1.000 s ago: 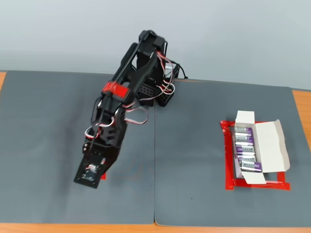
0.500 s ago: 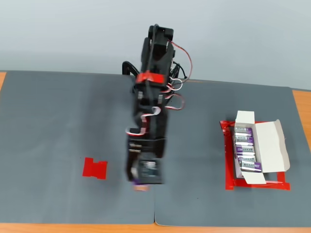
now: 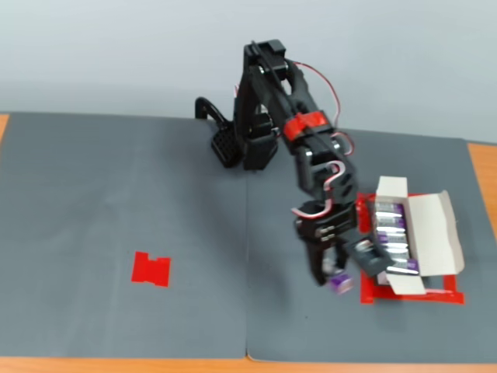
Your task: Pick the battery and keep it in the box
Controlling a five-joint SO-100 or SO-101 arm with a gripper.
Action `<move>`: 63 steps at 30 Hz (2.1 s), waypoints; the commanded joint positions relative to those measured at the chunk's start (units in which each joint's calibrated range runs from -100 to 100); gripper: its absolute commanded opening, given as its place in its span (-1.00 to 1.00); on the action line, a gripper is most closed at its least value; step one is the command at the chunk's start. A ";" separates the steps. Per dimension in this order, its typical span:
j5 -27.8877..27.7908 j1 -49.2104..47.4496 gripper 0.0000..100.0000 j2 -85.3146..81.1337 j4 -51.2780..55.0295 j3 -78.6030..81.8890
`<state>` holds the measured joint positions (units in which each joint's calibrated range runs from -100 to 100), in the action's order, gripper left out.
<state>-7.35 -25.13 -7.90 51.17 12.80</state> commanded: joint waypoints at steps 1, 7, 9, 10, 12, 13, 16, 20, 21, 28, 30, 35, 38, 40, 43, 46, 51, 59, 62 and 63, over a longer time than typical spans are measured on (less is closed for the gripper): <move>0.19 -5.79 -0.94 -2.91 0.13 -2.08; 0.19 -14.00 -0.93 -2.48 0.04 -2.08; 0.24 -16.39 -0.93 -2.31 -0.04 -2.08; 0.24 -17.43 -0.93 -1.98 -0.04 -2.08; 0.24 -19.22 -0.93 -0.53 -0.04 -2.08; 0.24 -20.04 -0.93 0.31 -0.04 -2.08; 0.24 -22.13 -0.93 2.18 -0.04 -2.08; 0.24 -24.22 -0.93 4.13 -0.13 -2.08; 0.24 -24.59 -0.93 4.64 -0.22 -2.08; 0.24 -25.86 -0.93 7.94 -0.82 -2.08; 0.29 -25.93 -0.93 8.54 -0.82 -2.17; 0.29 -26.01 -0.93 10.66 -0.82 -3.98; 0.29 -26.01 -0.93 12.35 -0.82 -5.61; 0.29 -26.01 -0.93 13.29 -0.82 -6.60; 0.29 -26.01 -0.93 14.30 -0.82 -6.96; 0.29 -26.01 -0.92 14.81 -0.82 -6.60; 0.29 -26.01 -0.92 14.98 -0.56 -6.15; 0.29 -26.01 -0.87 14.98 -0.04 -5.97; 0.29 -26.08 -0.73 14.98 -0.04 -5.70; 0.29 -26.08 -0.68 14.98 -0.04 -5.61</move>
<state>-7.35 -51.51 7.82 51.17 9.30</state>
